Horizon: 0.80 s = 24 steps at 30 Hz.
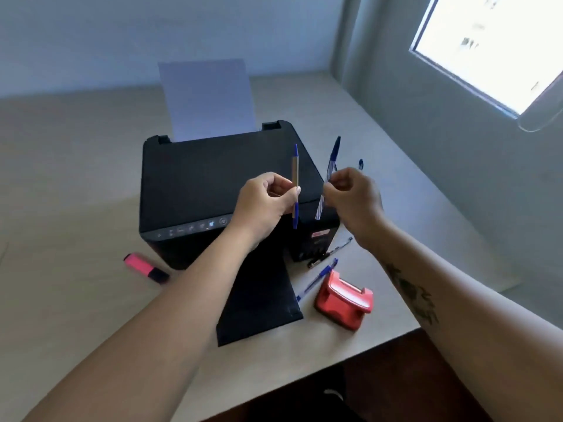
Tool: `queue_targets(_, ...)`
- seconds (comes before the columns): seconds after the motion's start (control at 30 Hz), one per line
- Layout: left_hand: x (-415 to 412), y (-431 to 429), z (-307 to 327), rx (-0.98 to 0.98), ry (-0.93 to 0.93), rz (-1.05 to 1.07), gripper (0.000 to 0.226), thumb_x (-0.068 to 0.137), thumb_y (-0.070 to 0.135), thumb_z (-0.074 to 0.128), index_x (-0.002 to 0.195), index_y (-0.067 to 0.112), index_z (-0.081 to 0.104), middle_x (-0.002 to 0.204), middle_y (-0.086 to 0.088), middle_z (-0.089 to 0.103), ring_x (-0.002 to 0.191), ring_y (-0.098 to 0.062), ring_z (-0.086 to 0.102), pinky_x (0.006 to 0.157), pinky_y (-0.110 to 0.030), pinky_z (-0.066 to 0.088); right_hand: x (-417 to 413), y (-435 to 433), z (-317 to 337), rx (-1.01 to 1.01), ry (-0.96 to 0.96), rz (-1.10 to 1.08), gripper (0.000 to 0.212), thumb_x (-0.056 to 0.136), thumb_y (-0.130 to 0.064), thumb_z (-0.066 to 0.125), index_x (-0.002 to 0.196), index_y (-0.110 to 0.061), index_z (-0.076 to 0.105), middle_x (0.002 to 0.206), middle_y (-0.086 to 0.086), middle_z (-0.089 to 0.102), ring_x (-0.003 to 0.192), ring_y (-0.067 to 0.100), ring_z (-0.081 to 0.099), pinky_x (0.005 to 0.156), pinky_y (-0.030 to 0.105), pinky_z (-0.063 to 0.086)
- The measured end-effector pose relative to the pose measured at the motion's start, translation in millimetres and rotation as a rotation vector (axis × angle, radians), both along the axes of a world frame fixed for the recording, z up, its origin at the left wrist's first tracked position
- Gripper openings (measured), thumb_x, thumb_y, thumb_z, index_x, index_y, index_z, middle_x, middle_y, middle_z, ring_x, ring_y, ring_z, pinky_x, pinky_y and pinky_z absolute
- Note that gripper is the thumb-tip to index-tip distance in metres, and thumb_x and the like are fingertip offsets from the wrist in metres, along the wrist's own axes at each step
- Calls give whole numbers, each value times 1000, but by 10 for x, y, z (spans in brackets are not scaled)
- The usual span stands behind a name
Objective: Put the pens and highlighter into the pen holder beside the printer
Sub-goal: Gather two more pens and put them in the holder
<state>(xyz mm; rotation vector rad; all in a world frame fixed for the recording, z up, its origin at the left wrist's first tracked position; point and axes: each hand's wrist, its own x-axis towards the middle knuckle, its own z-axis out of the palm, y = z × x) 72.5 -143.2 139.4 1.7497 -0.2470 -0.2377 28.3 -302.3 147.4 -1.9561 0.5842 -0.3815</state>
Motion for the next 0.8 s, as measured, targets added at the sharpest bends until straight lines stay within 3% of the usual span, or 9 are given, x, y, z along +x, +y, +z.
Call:
queue_targets(0.13, 270, -828, 86, 79, -81, -11, 16, 85, 25, 72, 89, 10, 71, 83, -7, 75, 78, -24, 72, 77, -40, 62, 251, -844, 51, 9, -2, -72, 11, 82, -17, 68, 92, -17, 64, 87, 4, 71, 82, 23, 69, 66, 32, 56)
queue_targets(0.27, 614, -1577, -14, 139, -68, 88, 13, 83, 23, 72, 85, 10, 68, 81, -7, 74, 77, -25, 72, 77, -44, 60, 591, -1552, -71, -25, 29, -66, 7, 83, -17, 65, 90, -15, 63, 84, 4, 69, 70, 17, 59, 55, 23, 43)
queue_targets(0.37, 787, -2010, -144, 260, -85, 134, 12, 82, 21, 70, 85, 10, 67, 84, -5, 73, 77, -22, 69, 72, -35, 59, 828, -1911, -288, 15, 77, -28, 7, 83, -16, 65, 89, -13, 63, 82, 3, 69, 71, 18, 59, 63, 31, 49)
queue_targets(0.47, 821, -2319, -332, 383, -58, 189, 13, 86, 20, 67, 90, 8, 67, 87, -4, 71, 68, -13, 61, 54, -17, 45, 955, -2094, -537, 52, 121, 14, 7, 84, -15, 67, 90, -13, 64, 79, -1, 65, 68, 15, 57, 60, 27, 47)
queue_targets(0.6, 816, -2519, -612, 495, 25, 239, 15, 87, 22, 67, 93, 8, 69, 93, -6, 72, 80, -20, 66, 66, -27, 50, 1007, -2163, -815, 102, 182, 80, 8, 85, -13, 67, 92, -11, 65, 79, -3, 65, 69, 13, 57, 64, 27, 48)
queue_targets(0.8, 825, -2573, -812, 601, 64, 269, 15, 88, 23, 67, 93, 8, 69, 95, -8, 72, 80, -22, 64, 66, -27, 46, 1054, -2146, -1090, 92, 251, 179, 8, 84, -10, 65, 92, -10, 64, 77, -1, 62, 67, 14, 54, 62, 27, 45)
